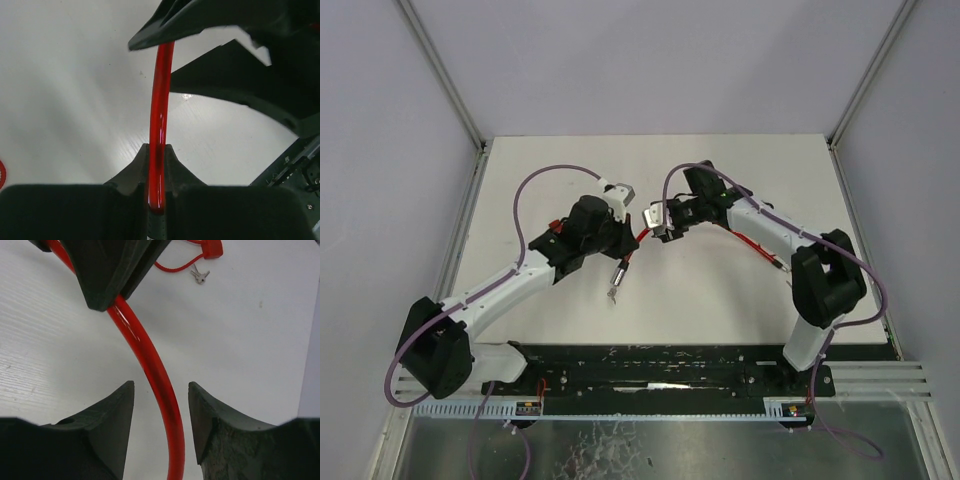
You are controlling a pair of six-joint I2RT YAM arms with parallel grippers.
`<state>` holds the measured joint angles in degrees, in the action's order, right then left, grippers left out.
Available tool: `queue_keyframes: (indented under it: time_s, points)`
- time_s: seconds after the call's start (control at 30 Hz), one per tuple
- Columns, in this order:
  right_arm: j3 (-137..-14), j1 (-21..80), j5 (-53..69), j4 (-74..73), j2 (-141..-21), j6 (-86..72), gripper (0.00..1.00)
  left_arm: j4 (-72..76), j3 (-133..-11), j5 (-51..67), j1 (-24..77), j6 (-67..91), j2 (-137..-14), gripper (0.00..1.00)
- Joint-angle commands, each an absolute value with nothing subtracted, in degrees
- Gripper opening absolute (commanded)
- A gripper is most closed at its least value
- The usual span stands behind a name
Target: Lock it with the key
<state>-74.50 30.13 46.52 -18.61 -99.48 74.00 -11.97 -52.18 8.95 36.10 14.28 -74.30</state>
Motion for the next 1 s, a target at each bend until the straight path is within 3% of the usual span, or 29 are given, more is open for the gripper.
queue_keyframes:
  time_s: [0.0, 0.13, 0.27, 0.33, 0.5, 0.6, 0.97]
  points:
    - [-79.4, 32.6, 45.2, -21.9, -101.4, 77.2, 0.51, -7.4, -55.0, 12.7, 36.6, 15.0, -72.8, 0.0]
    - [-80.4, 33.3, 45.0, -22.2, -101.9, 76.3, 0.35, -7.7, -55.2, 13.3, 36.6, 15.4, -72.4, 0.0]
    - [-81.4, 33.4, 44.7, -24.2, -100.5, 76.7, 0.07, -8.2, -55.5, 12.1, 36.7, 16.0, -71.3, 0.0]
    - [-82.3, 33.3, 44.7, -25.9, -99.4, 77.6, 0.01, -8.5, -55.7, 10.9, 36.6, 16.7, -70.3, 0.01]
    - [-83.0, 33.0, 44.4, -30.1, -94.9, 78.7, 0.0, -9.0, -55.5, 8.0, 36.6, 17.7, -63.7, 0.37]
    - [-82.9, 31.4, 45.7, -31.6, -90.8, 77.9, 0.0, -6.8, -53.3, 6.1, 36.6, 18.1, -56.8, 0.5]
    - [-82.0, 24.5, 48.7, -28.5, -78.9, 63.1, 0.0, 9.2, -40.9, 10.5, 36.6, 21.9, -33.3, 0.73]
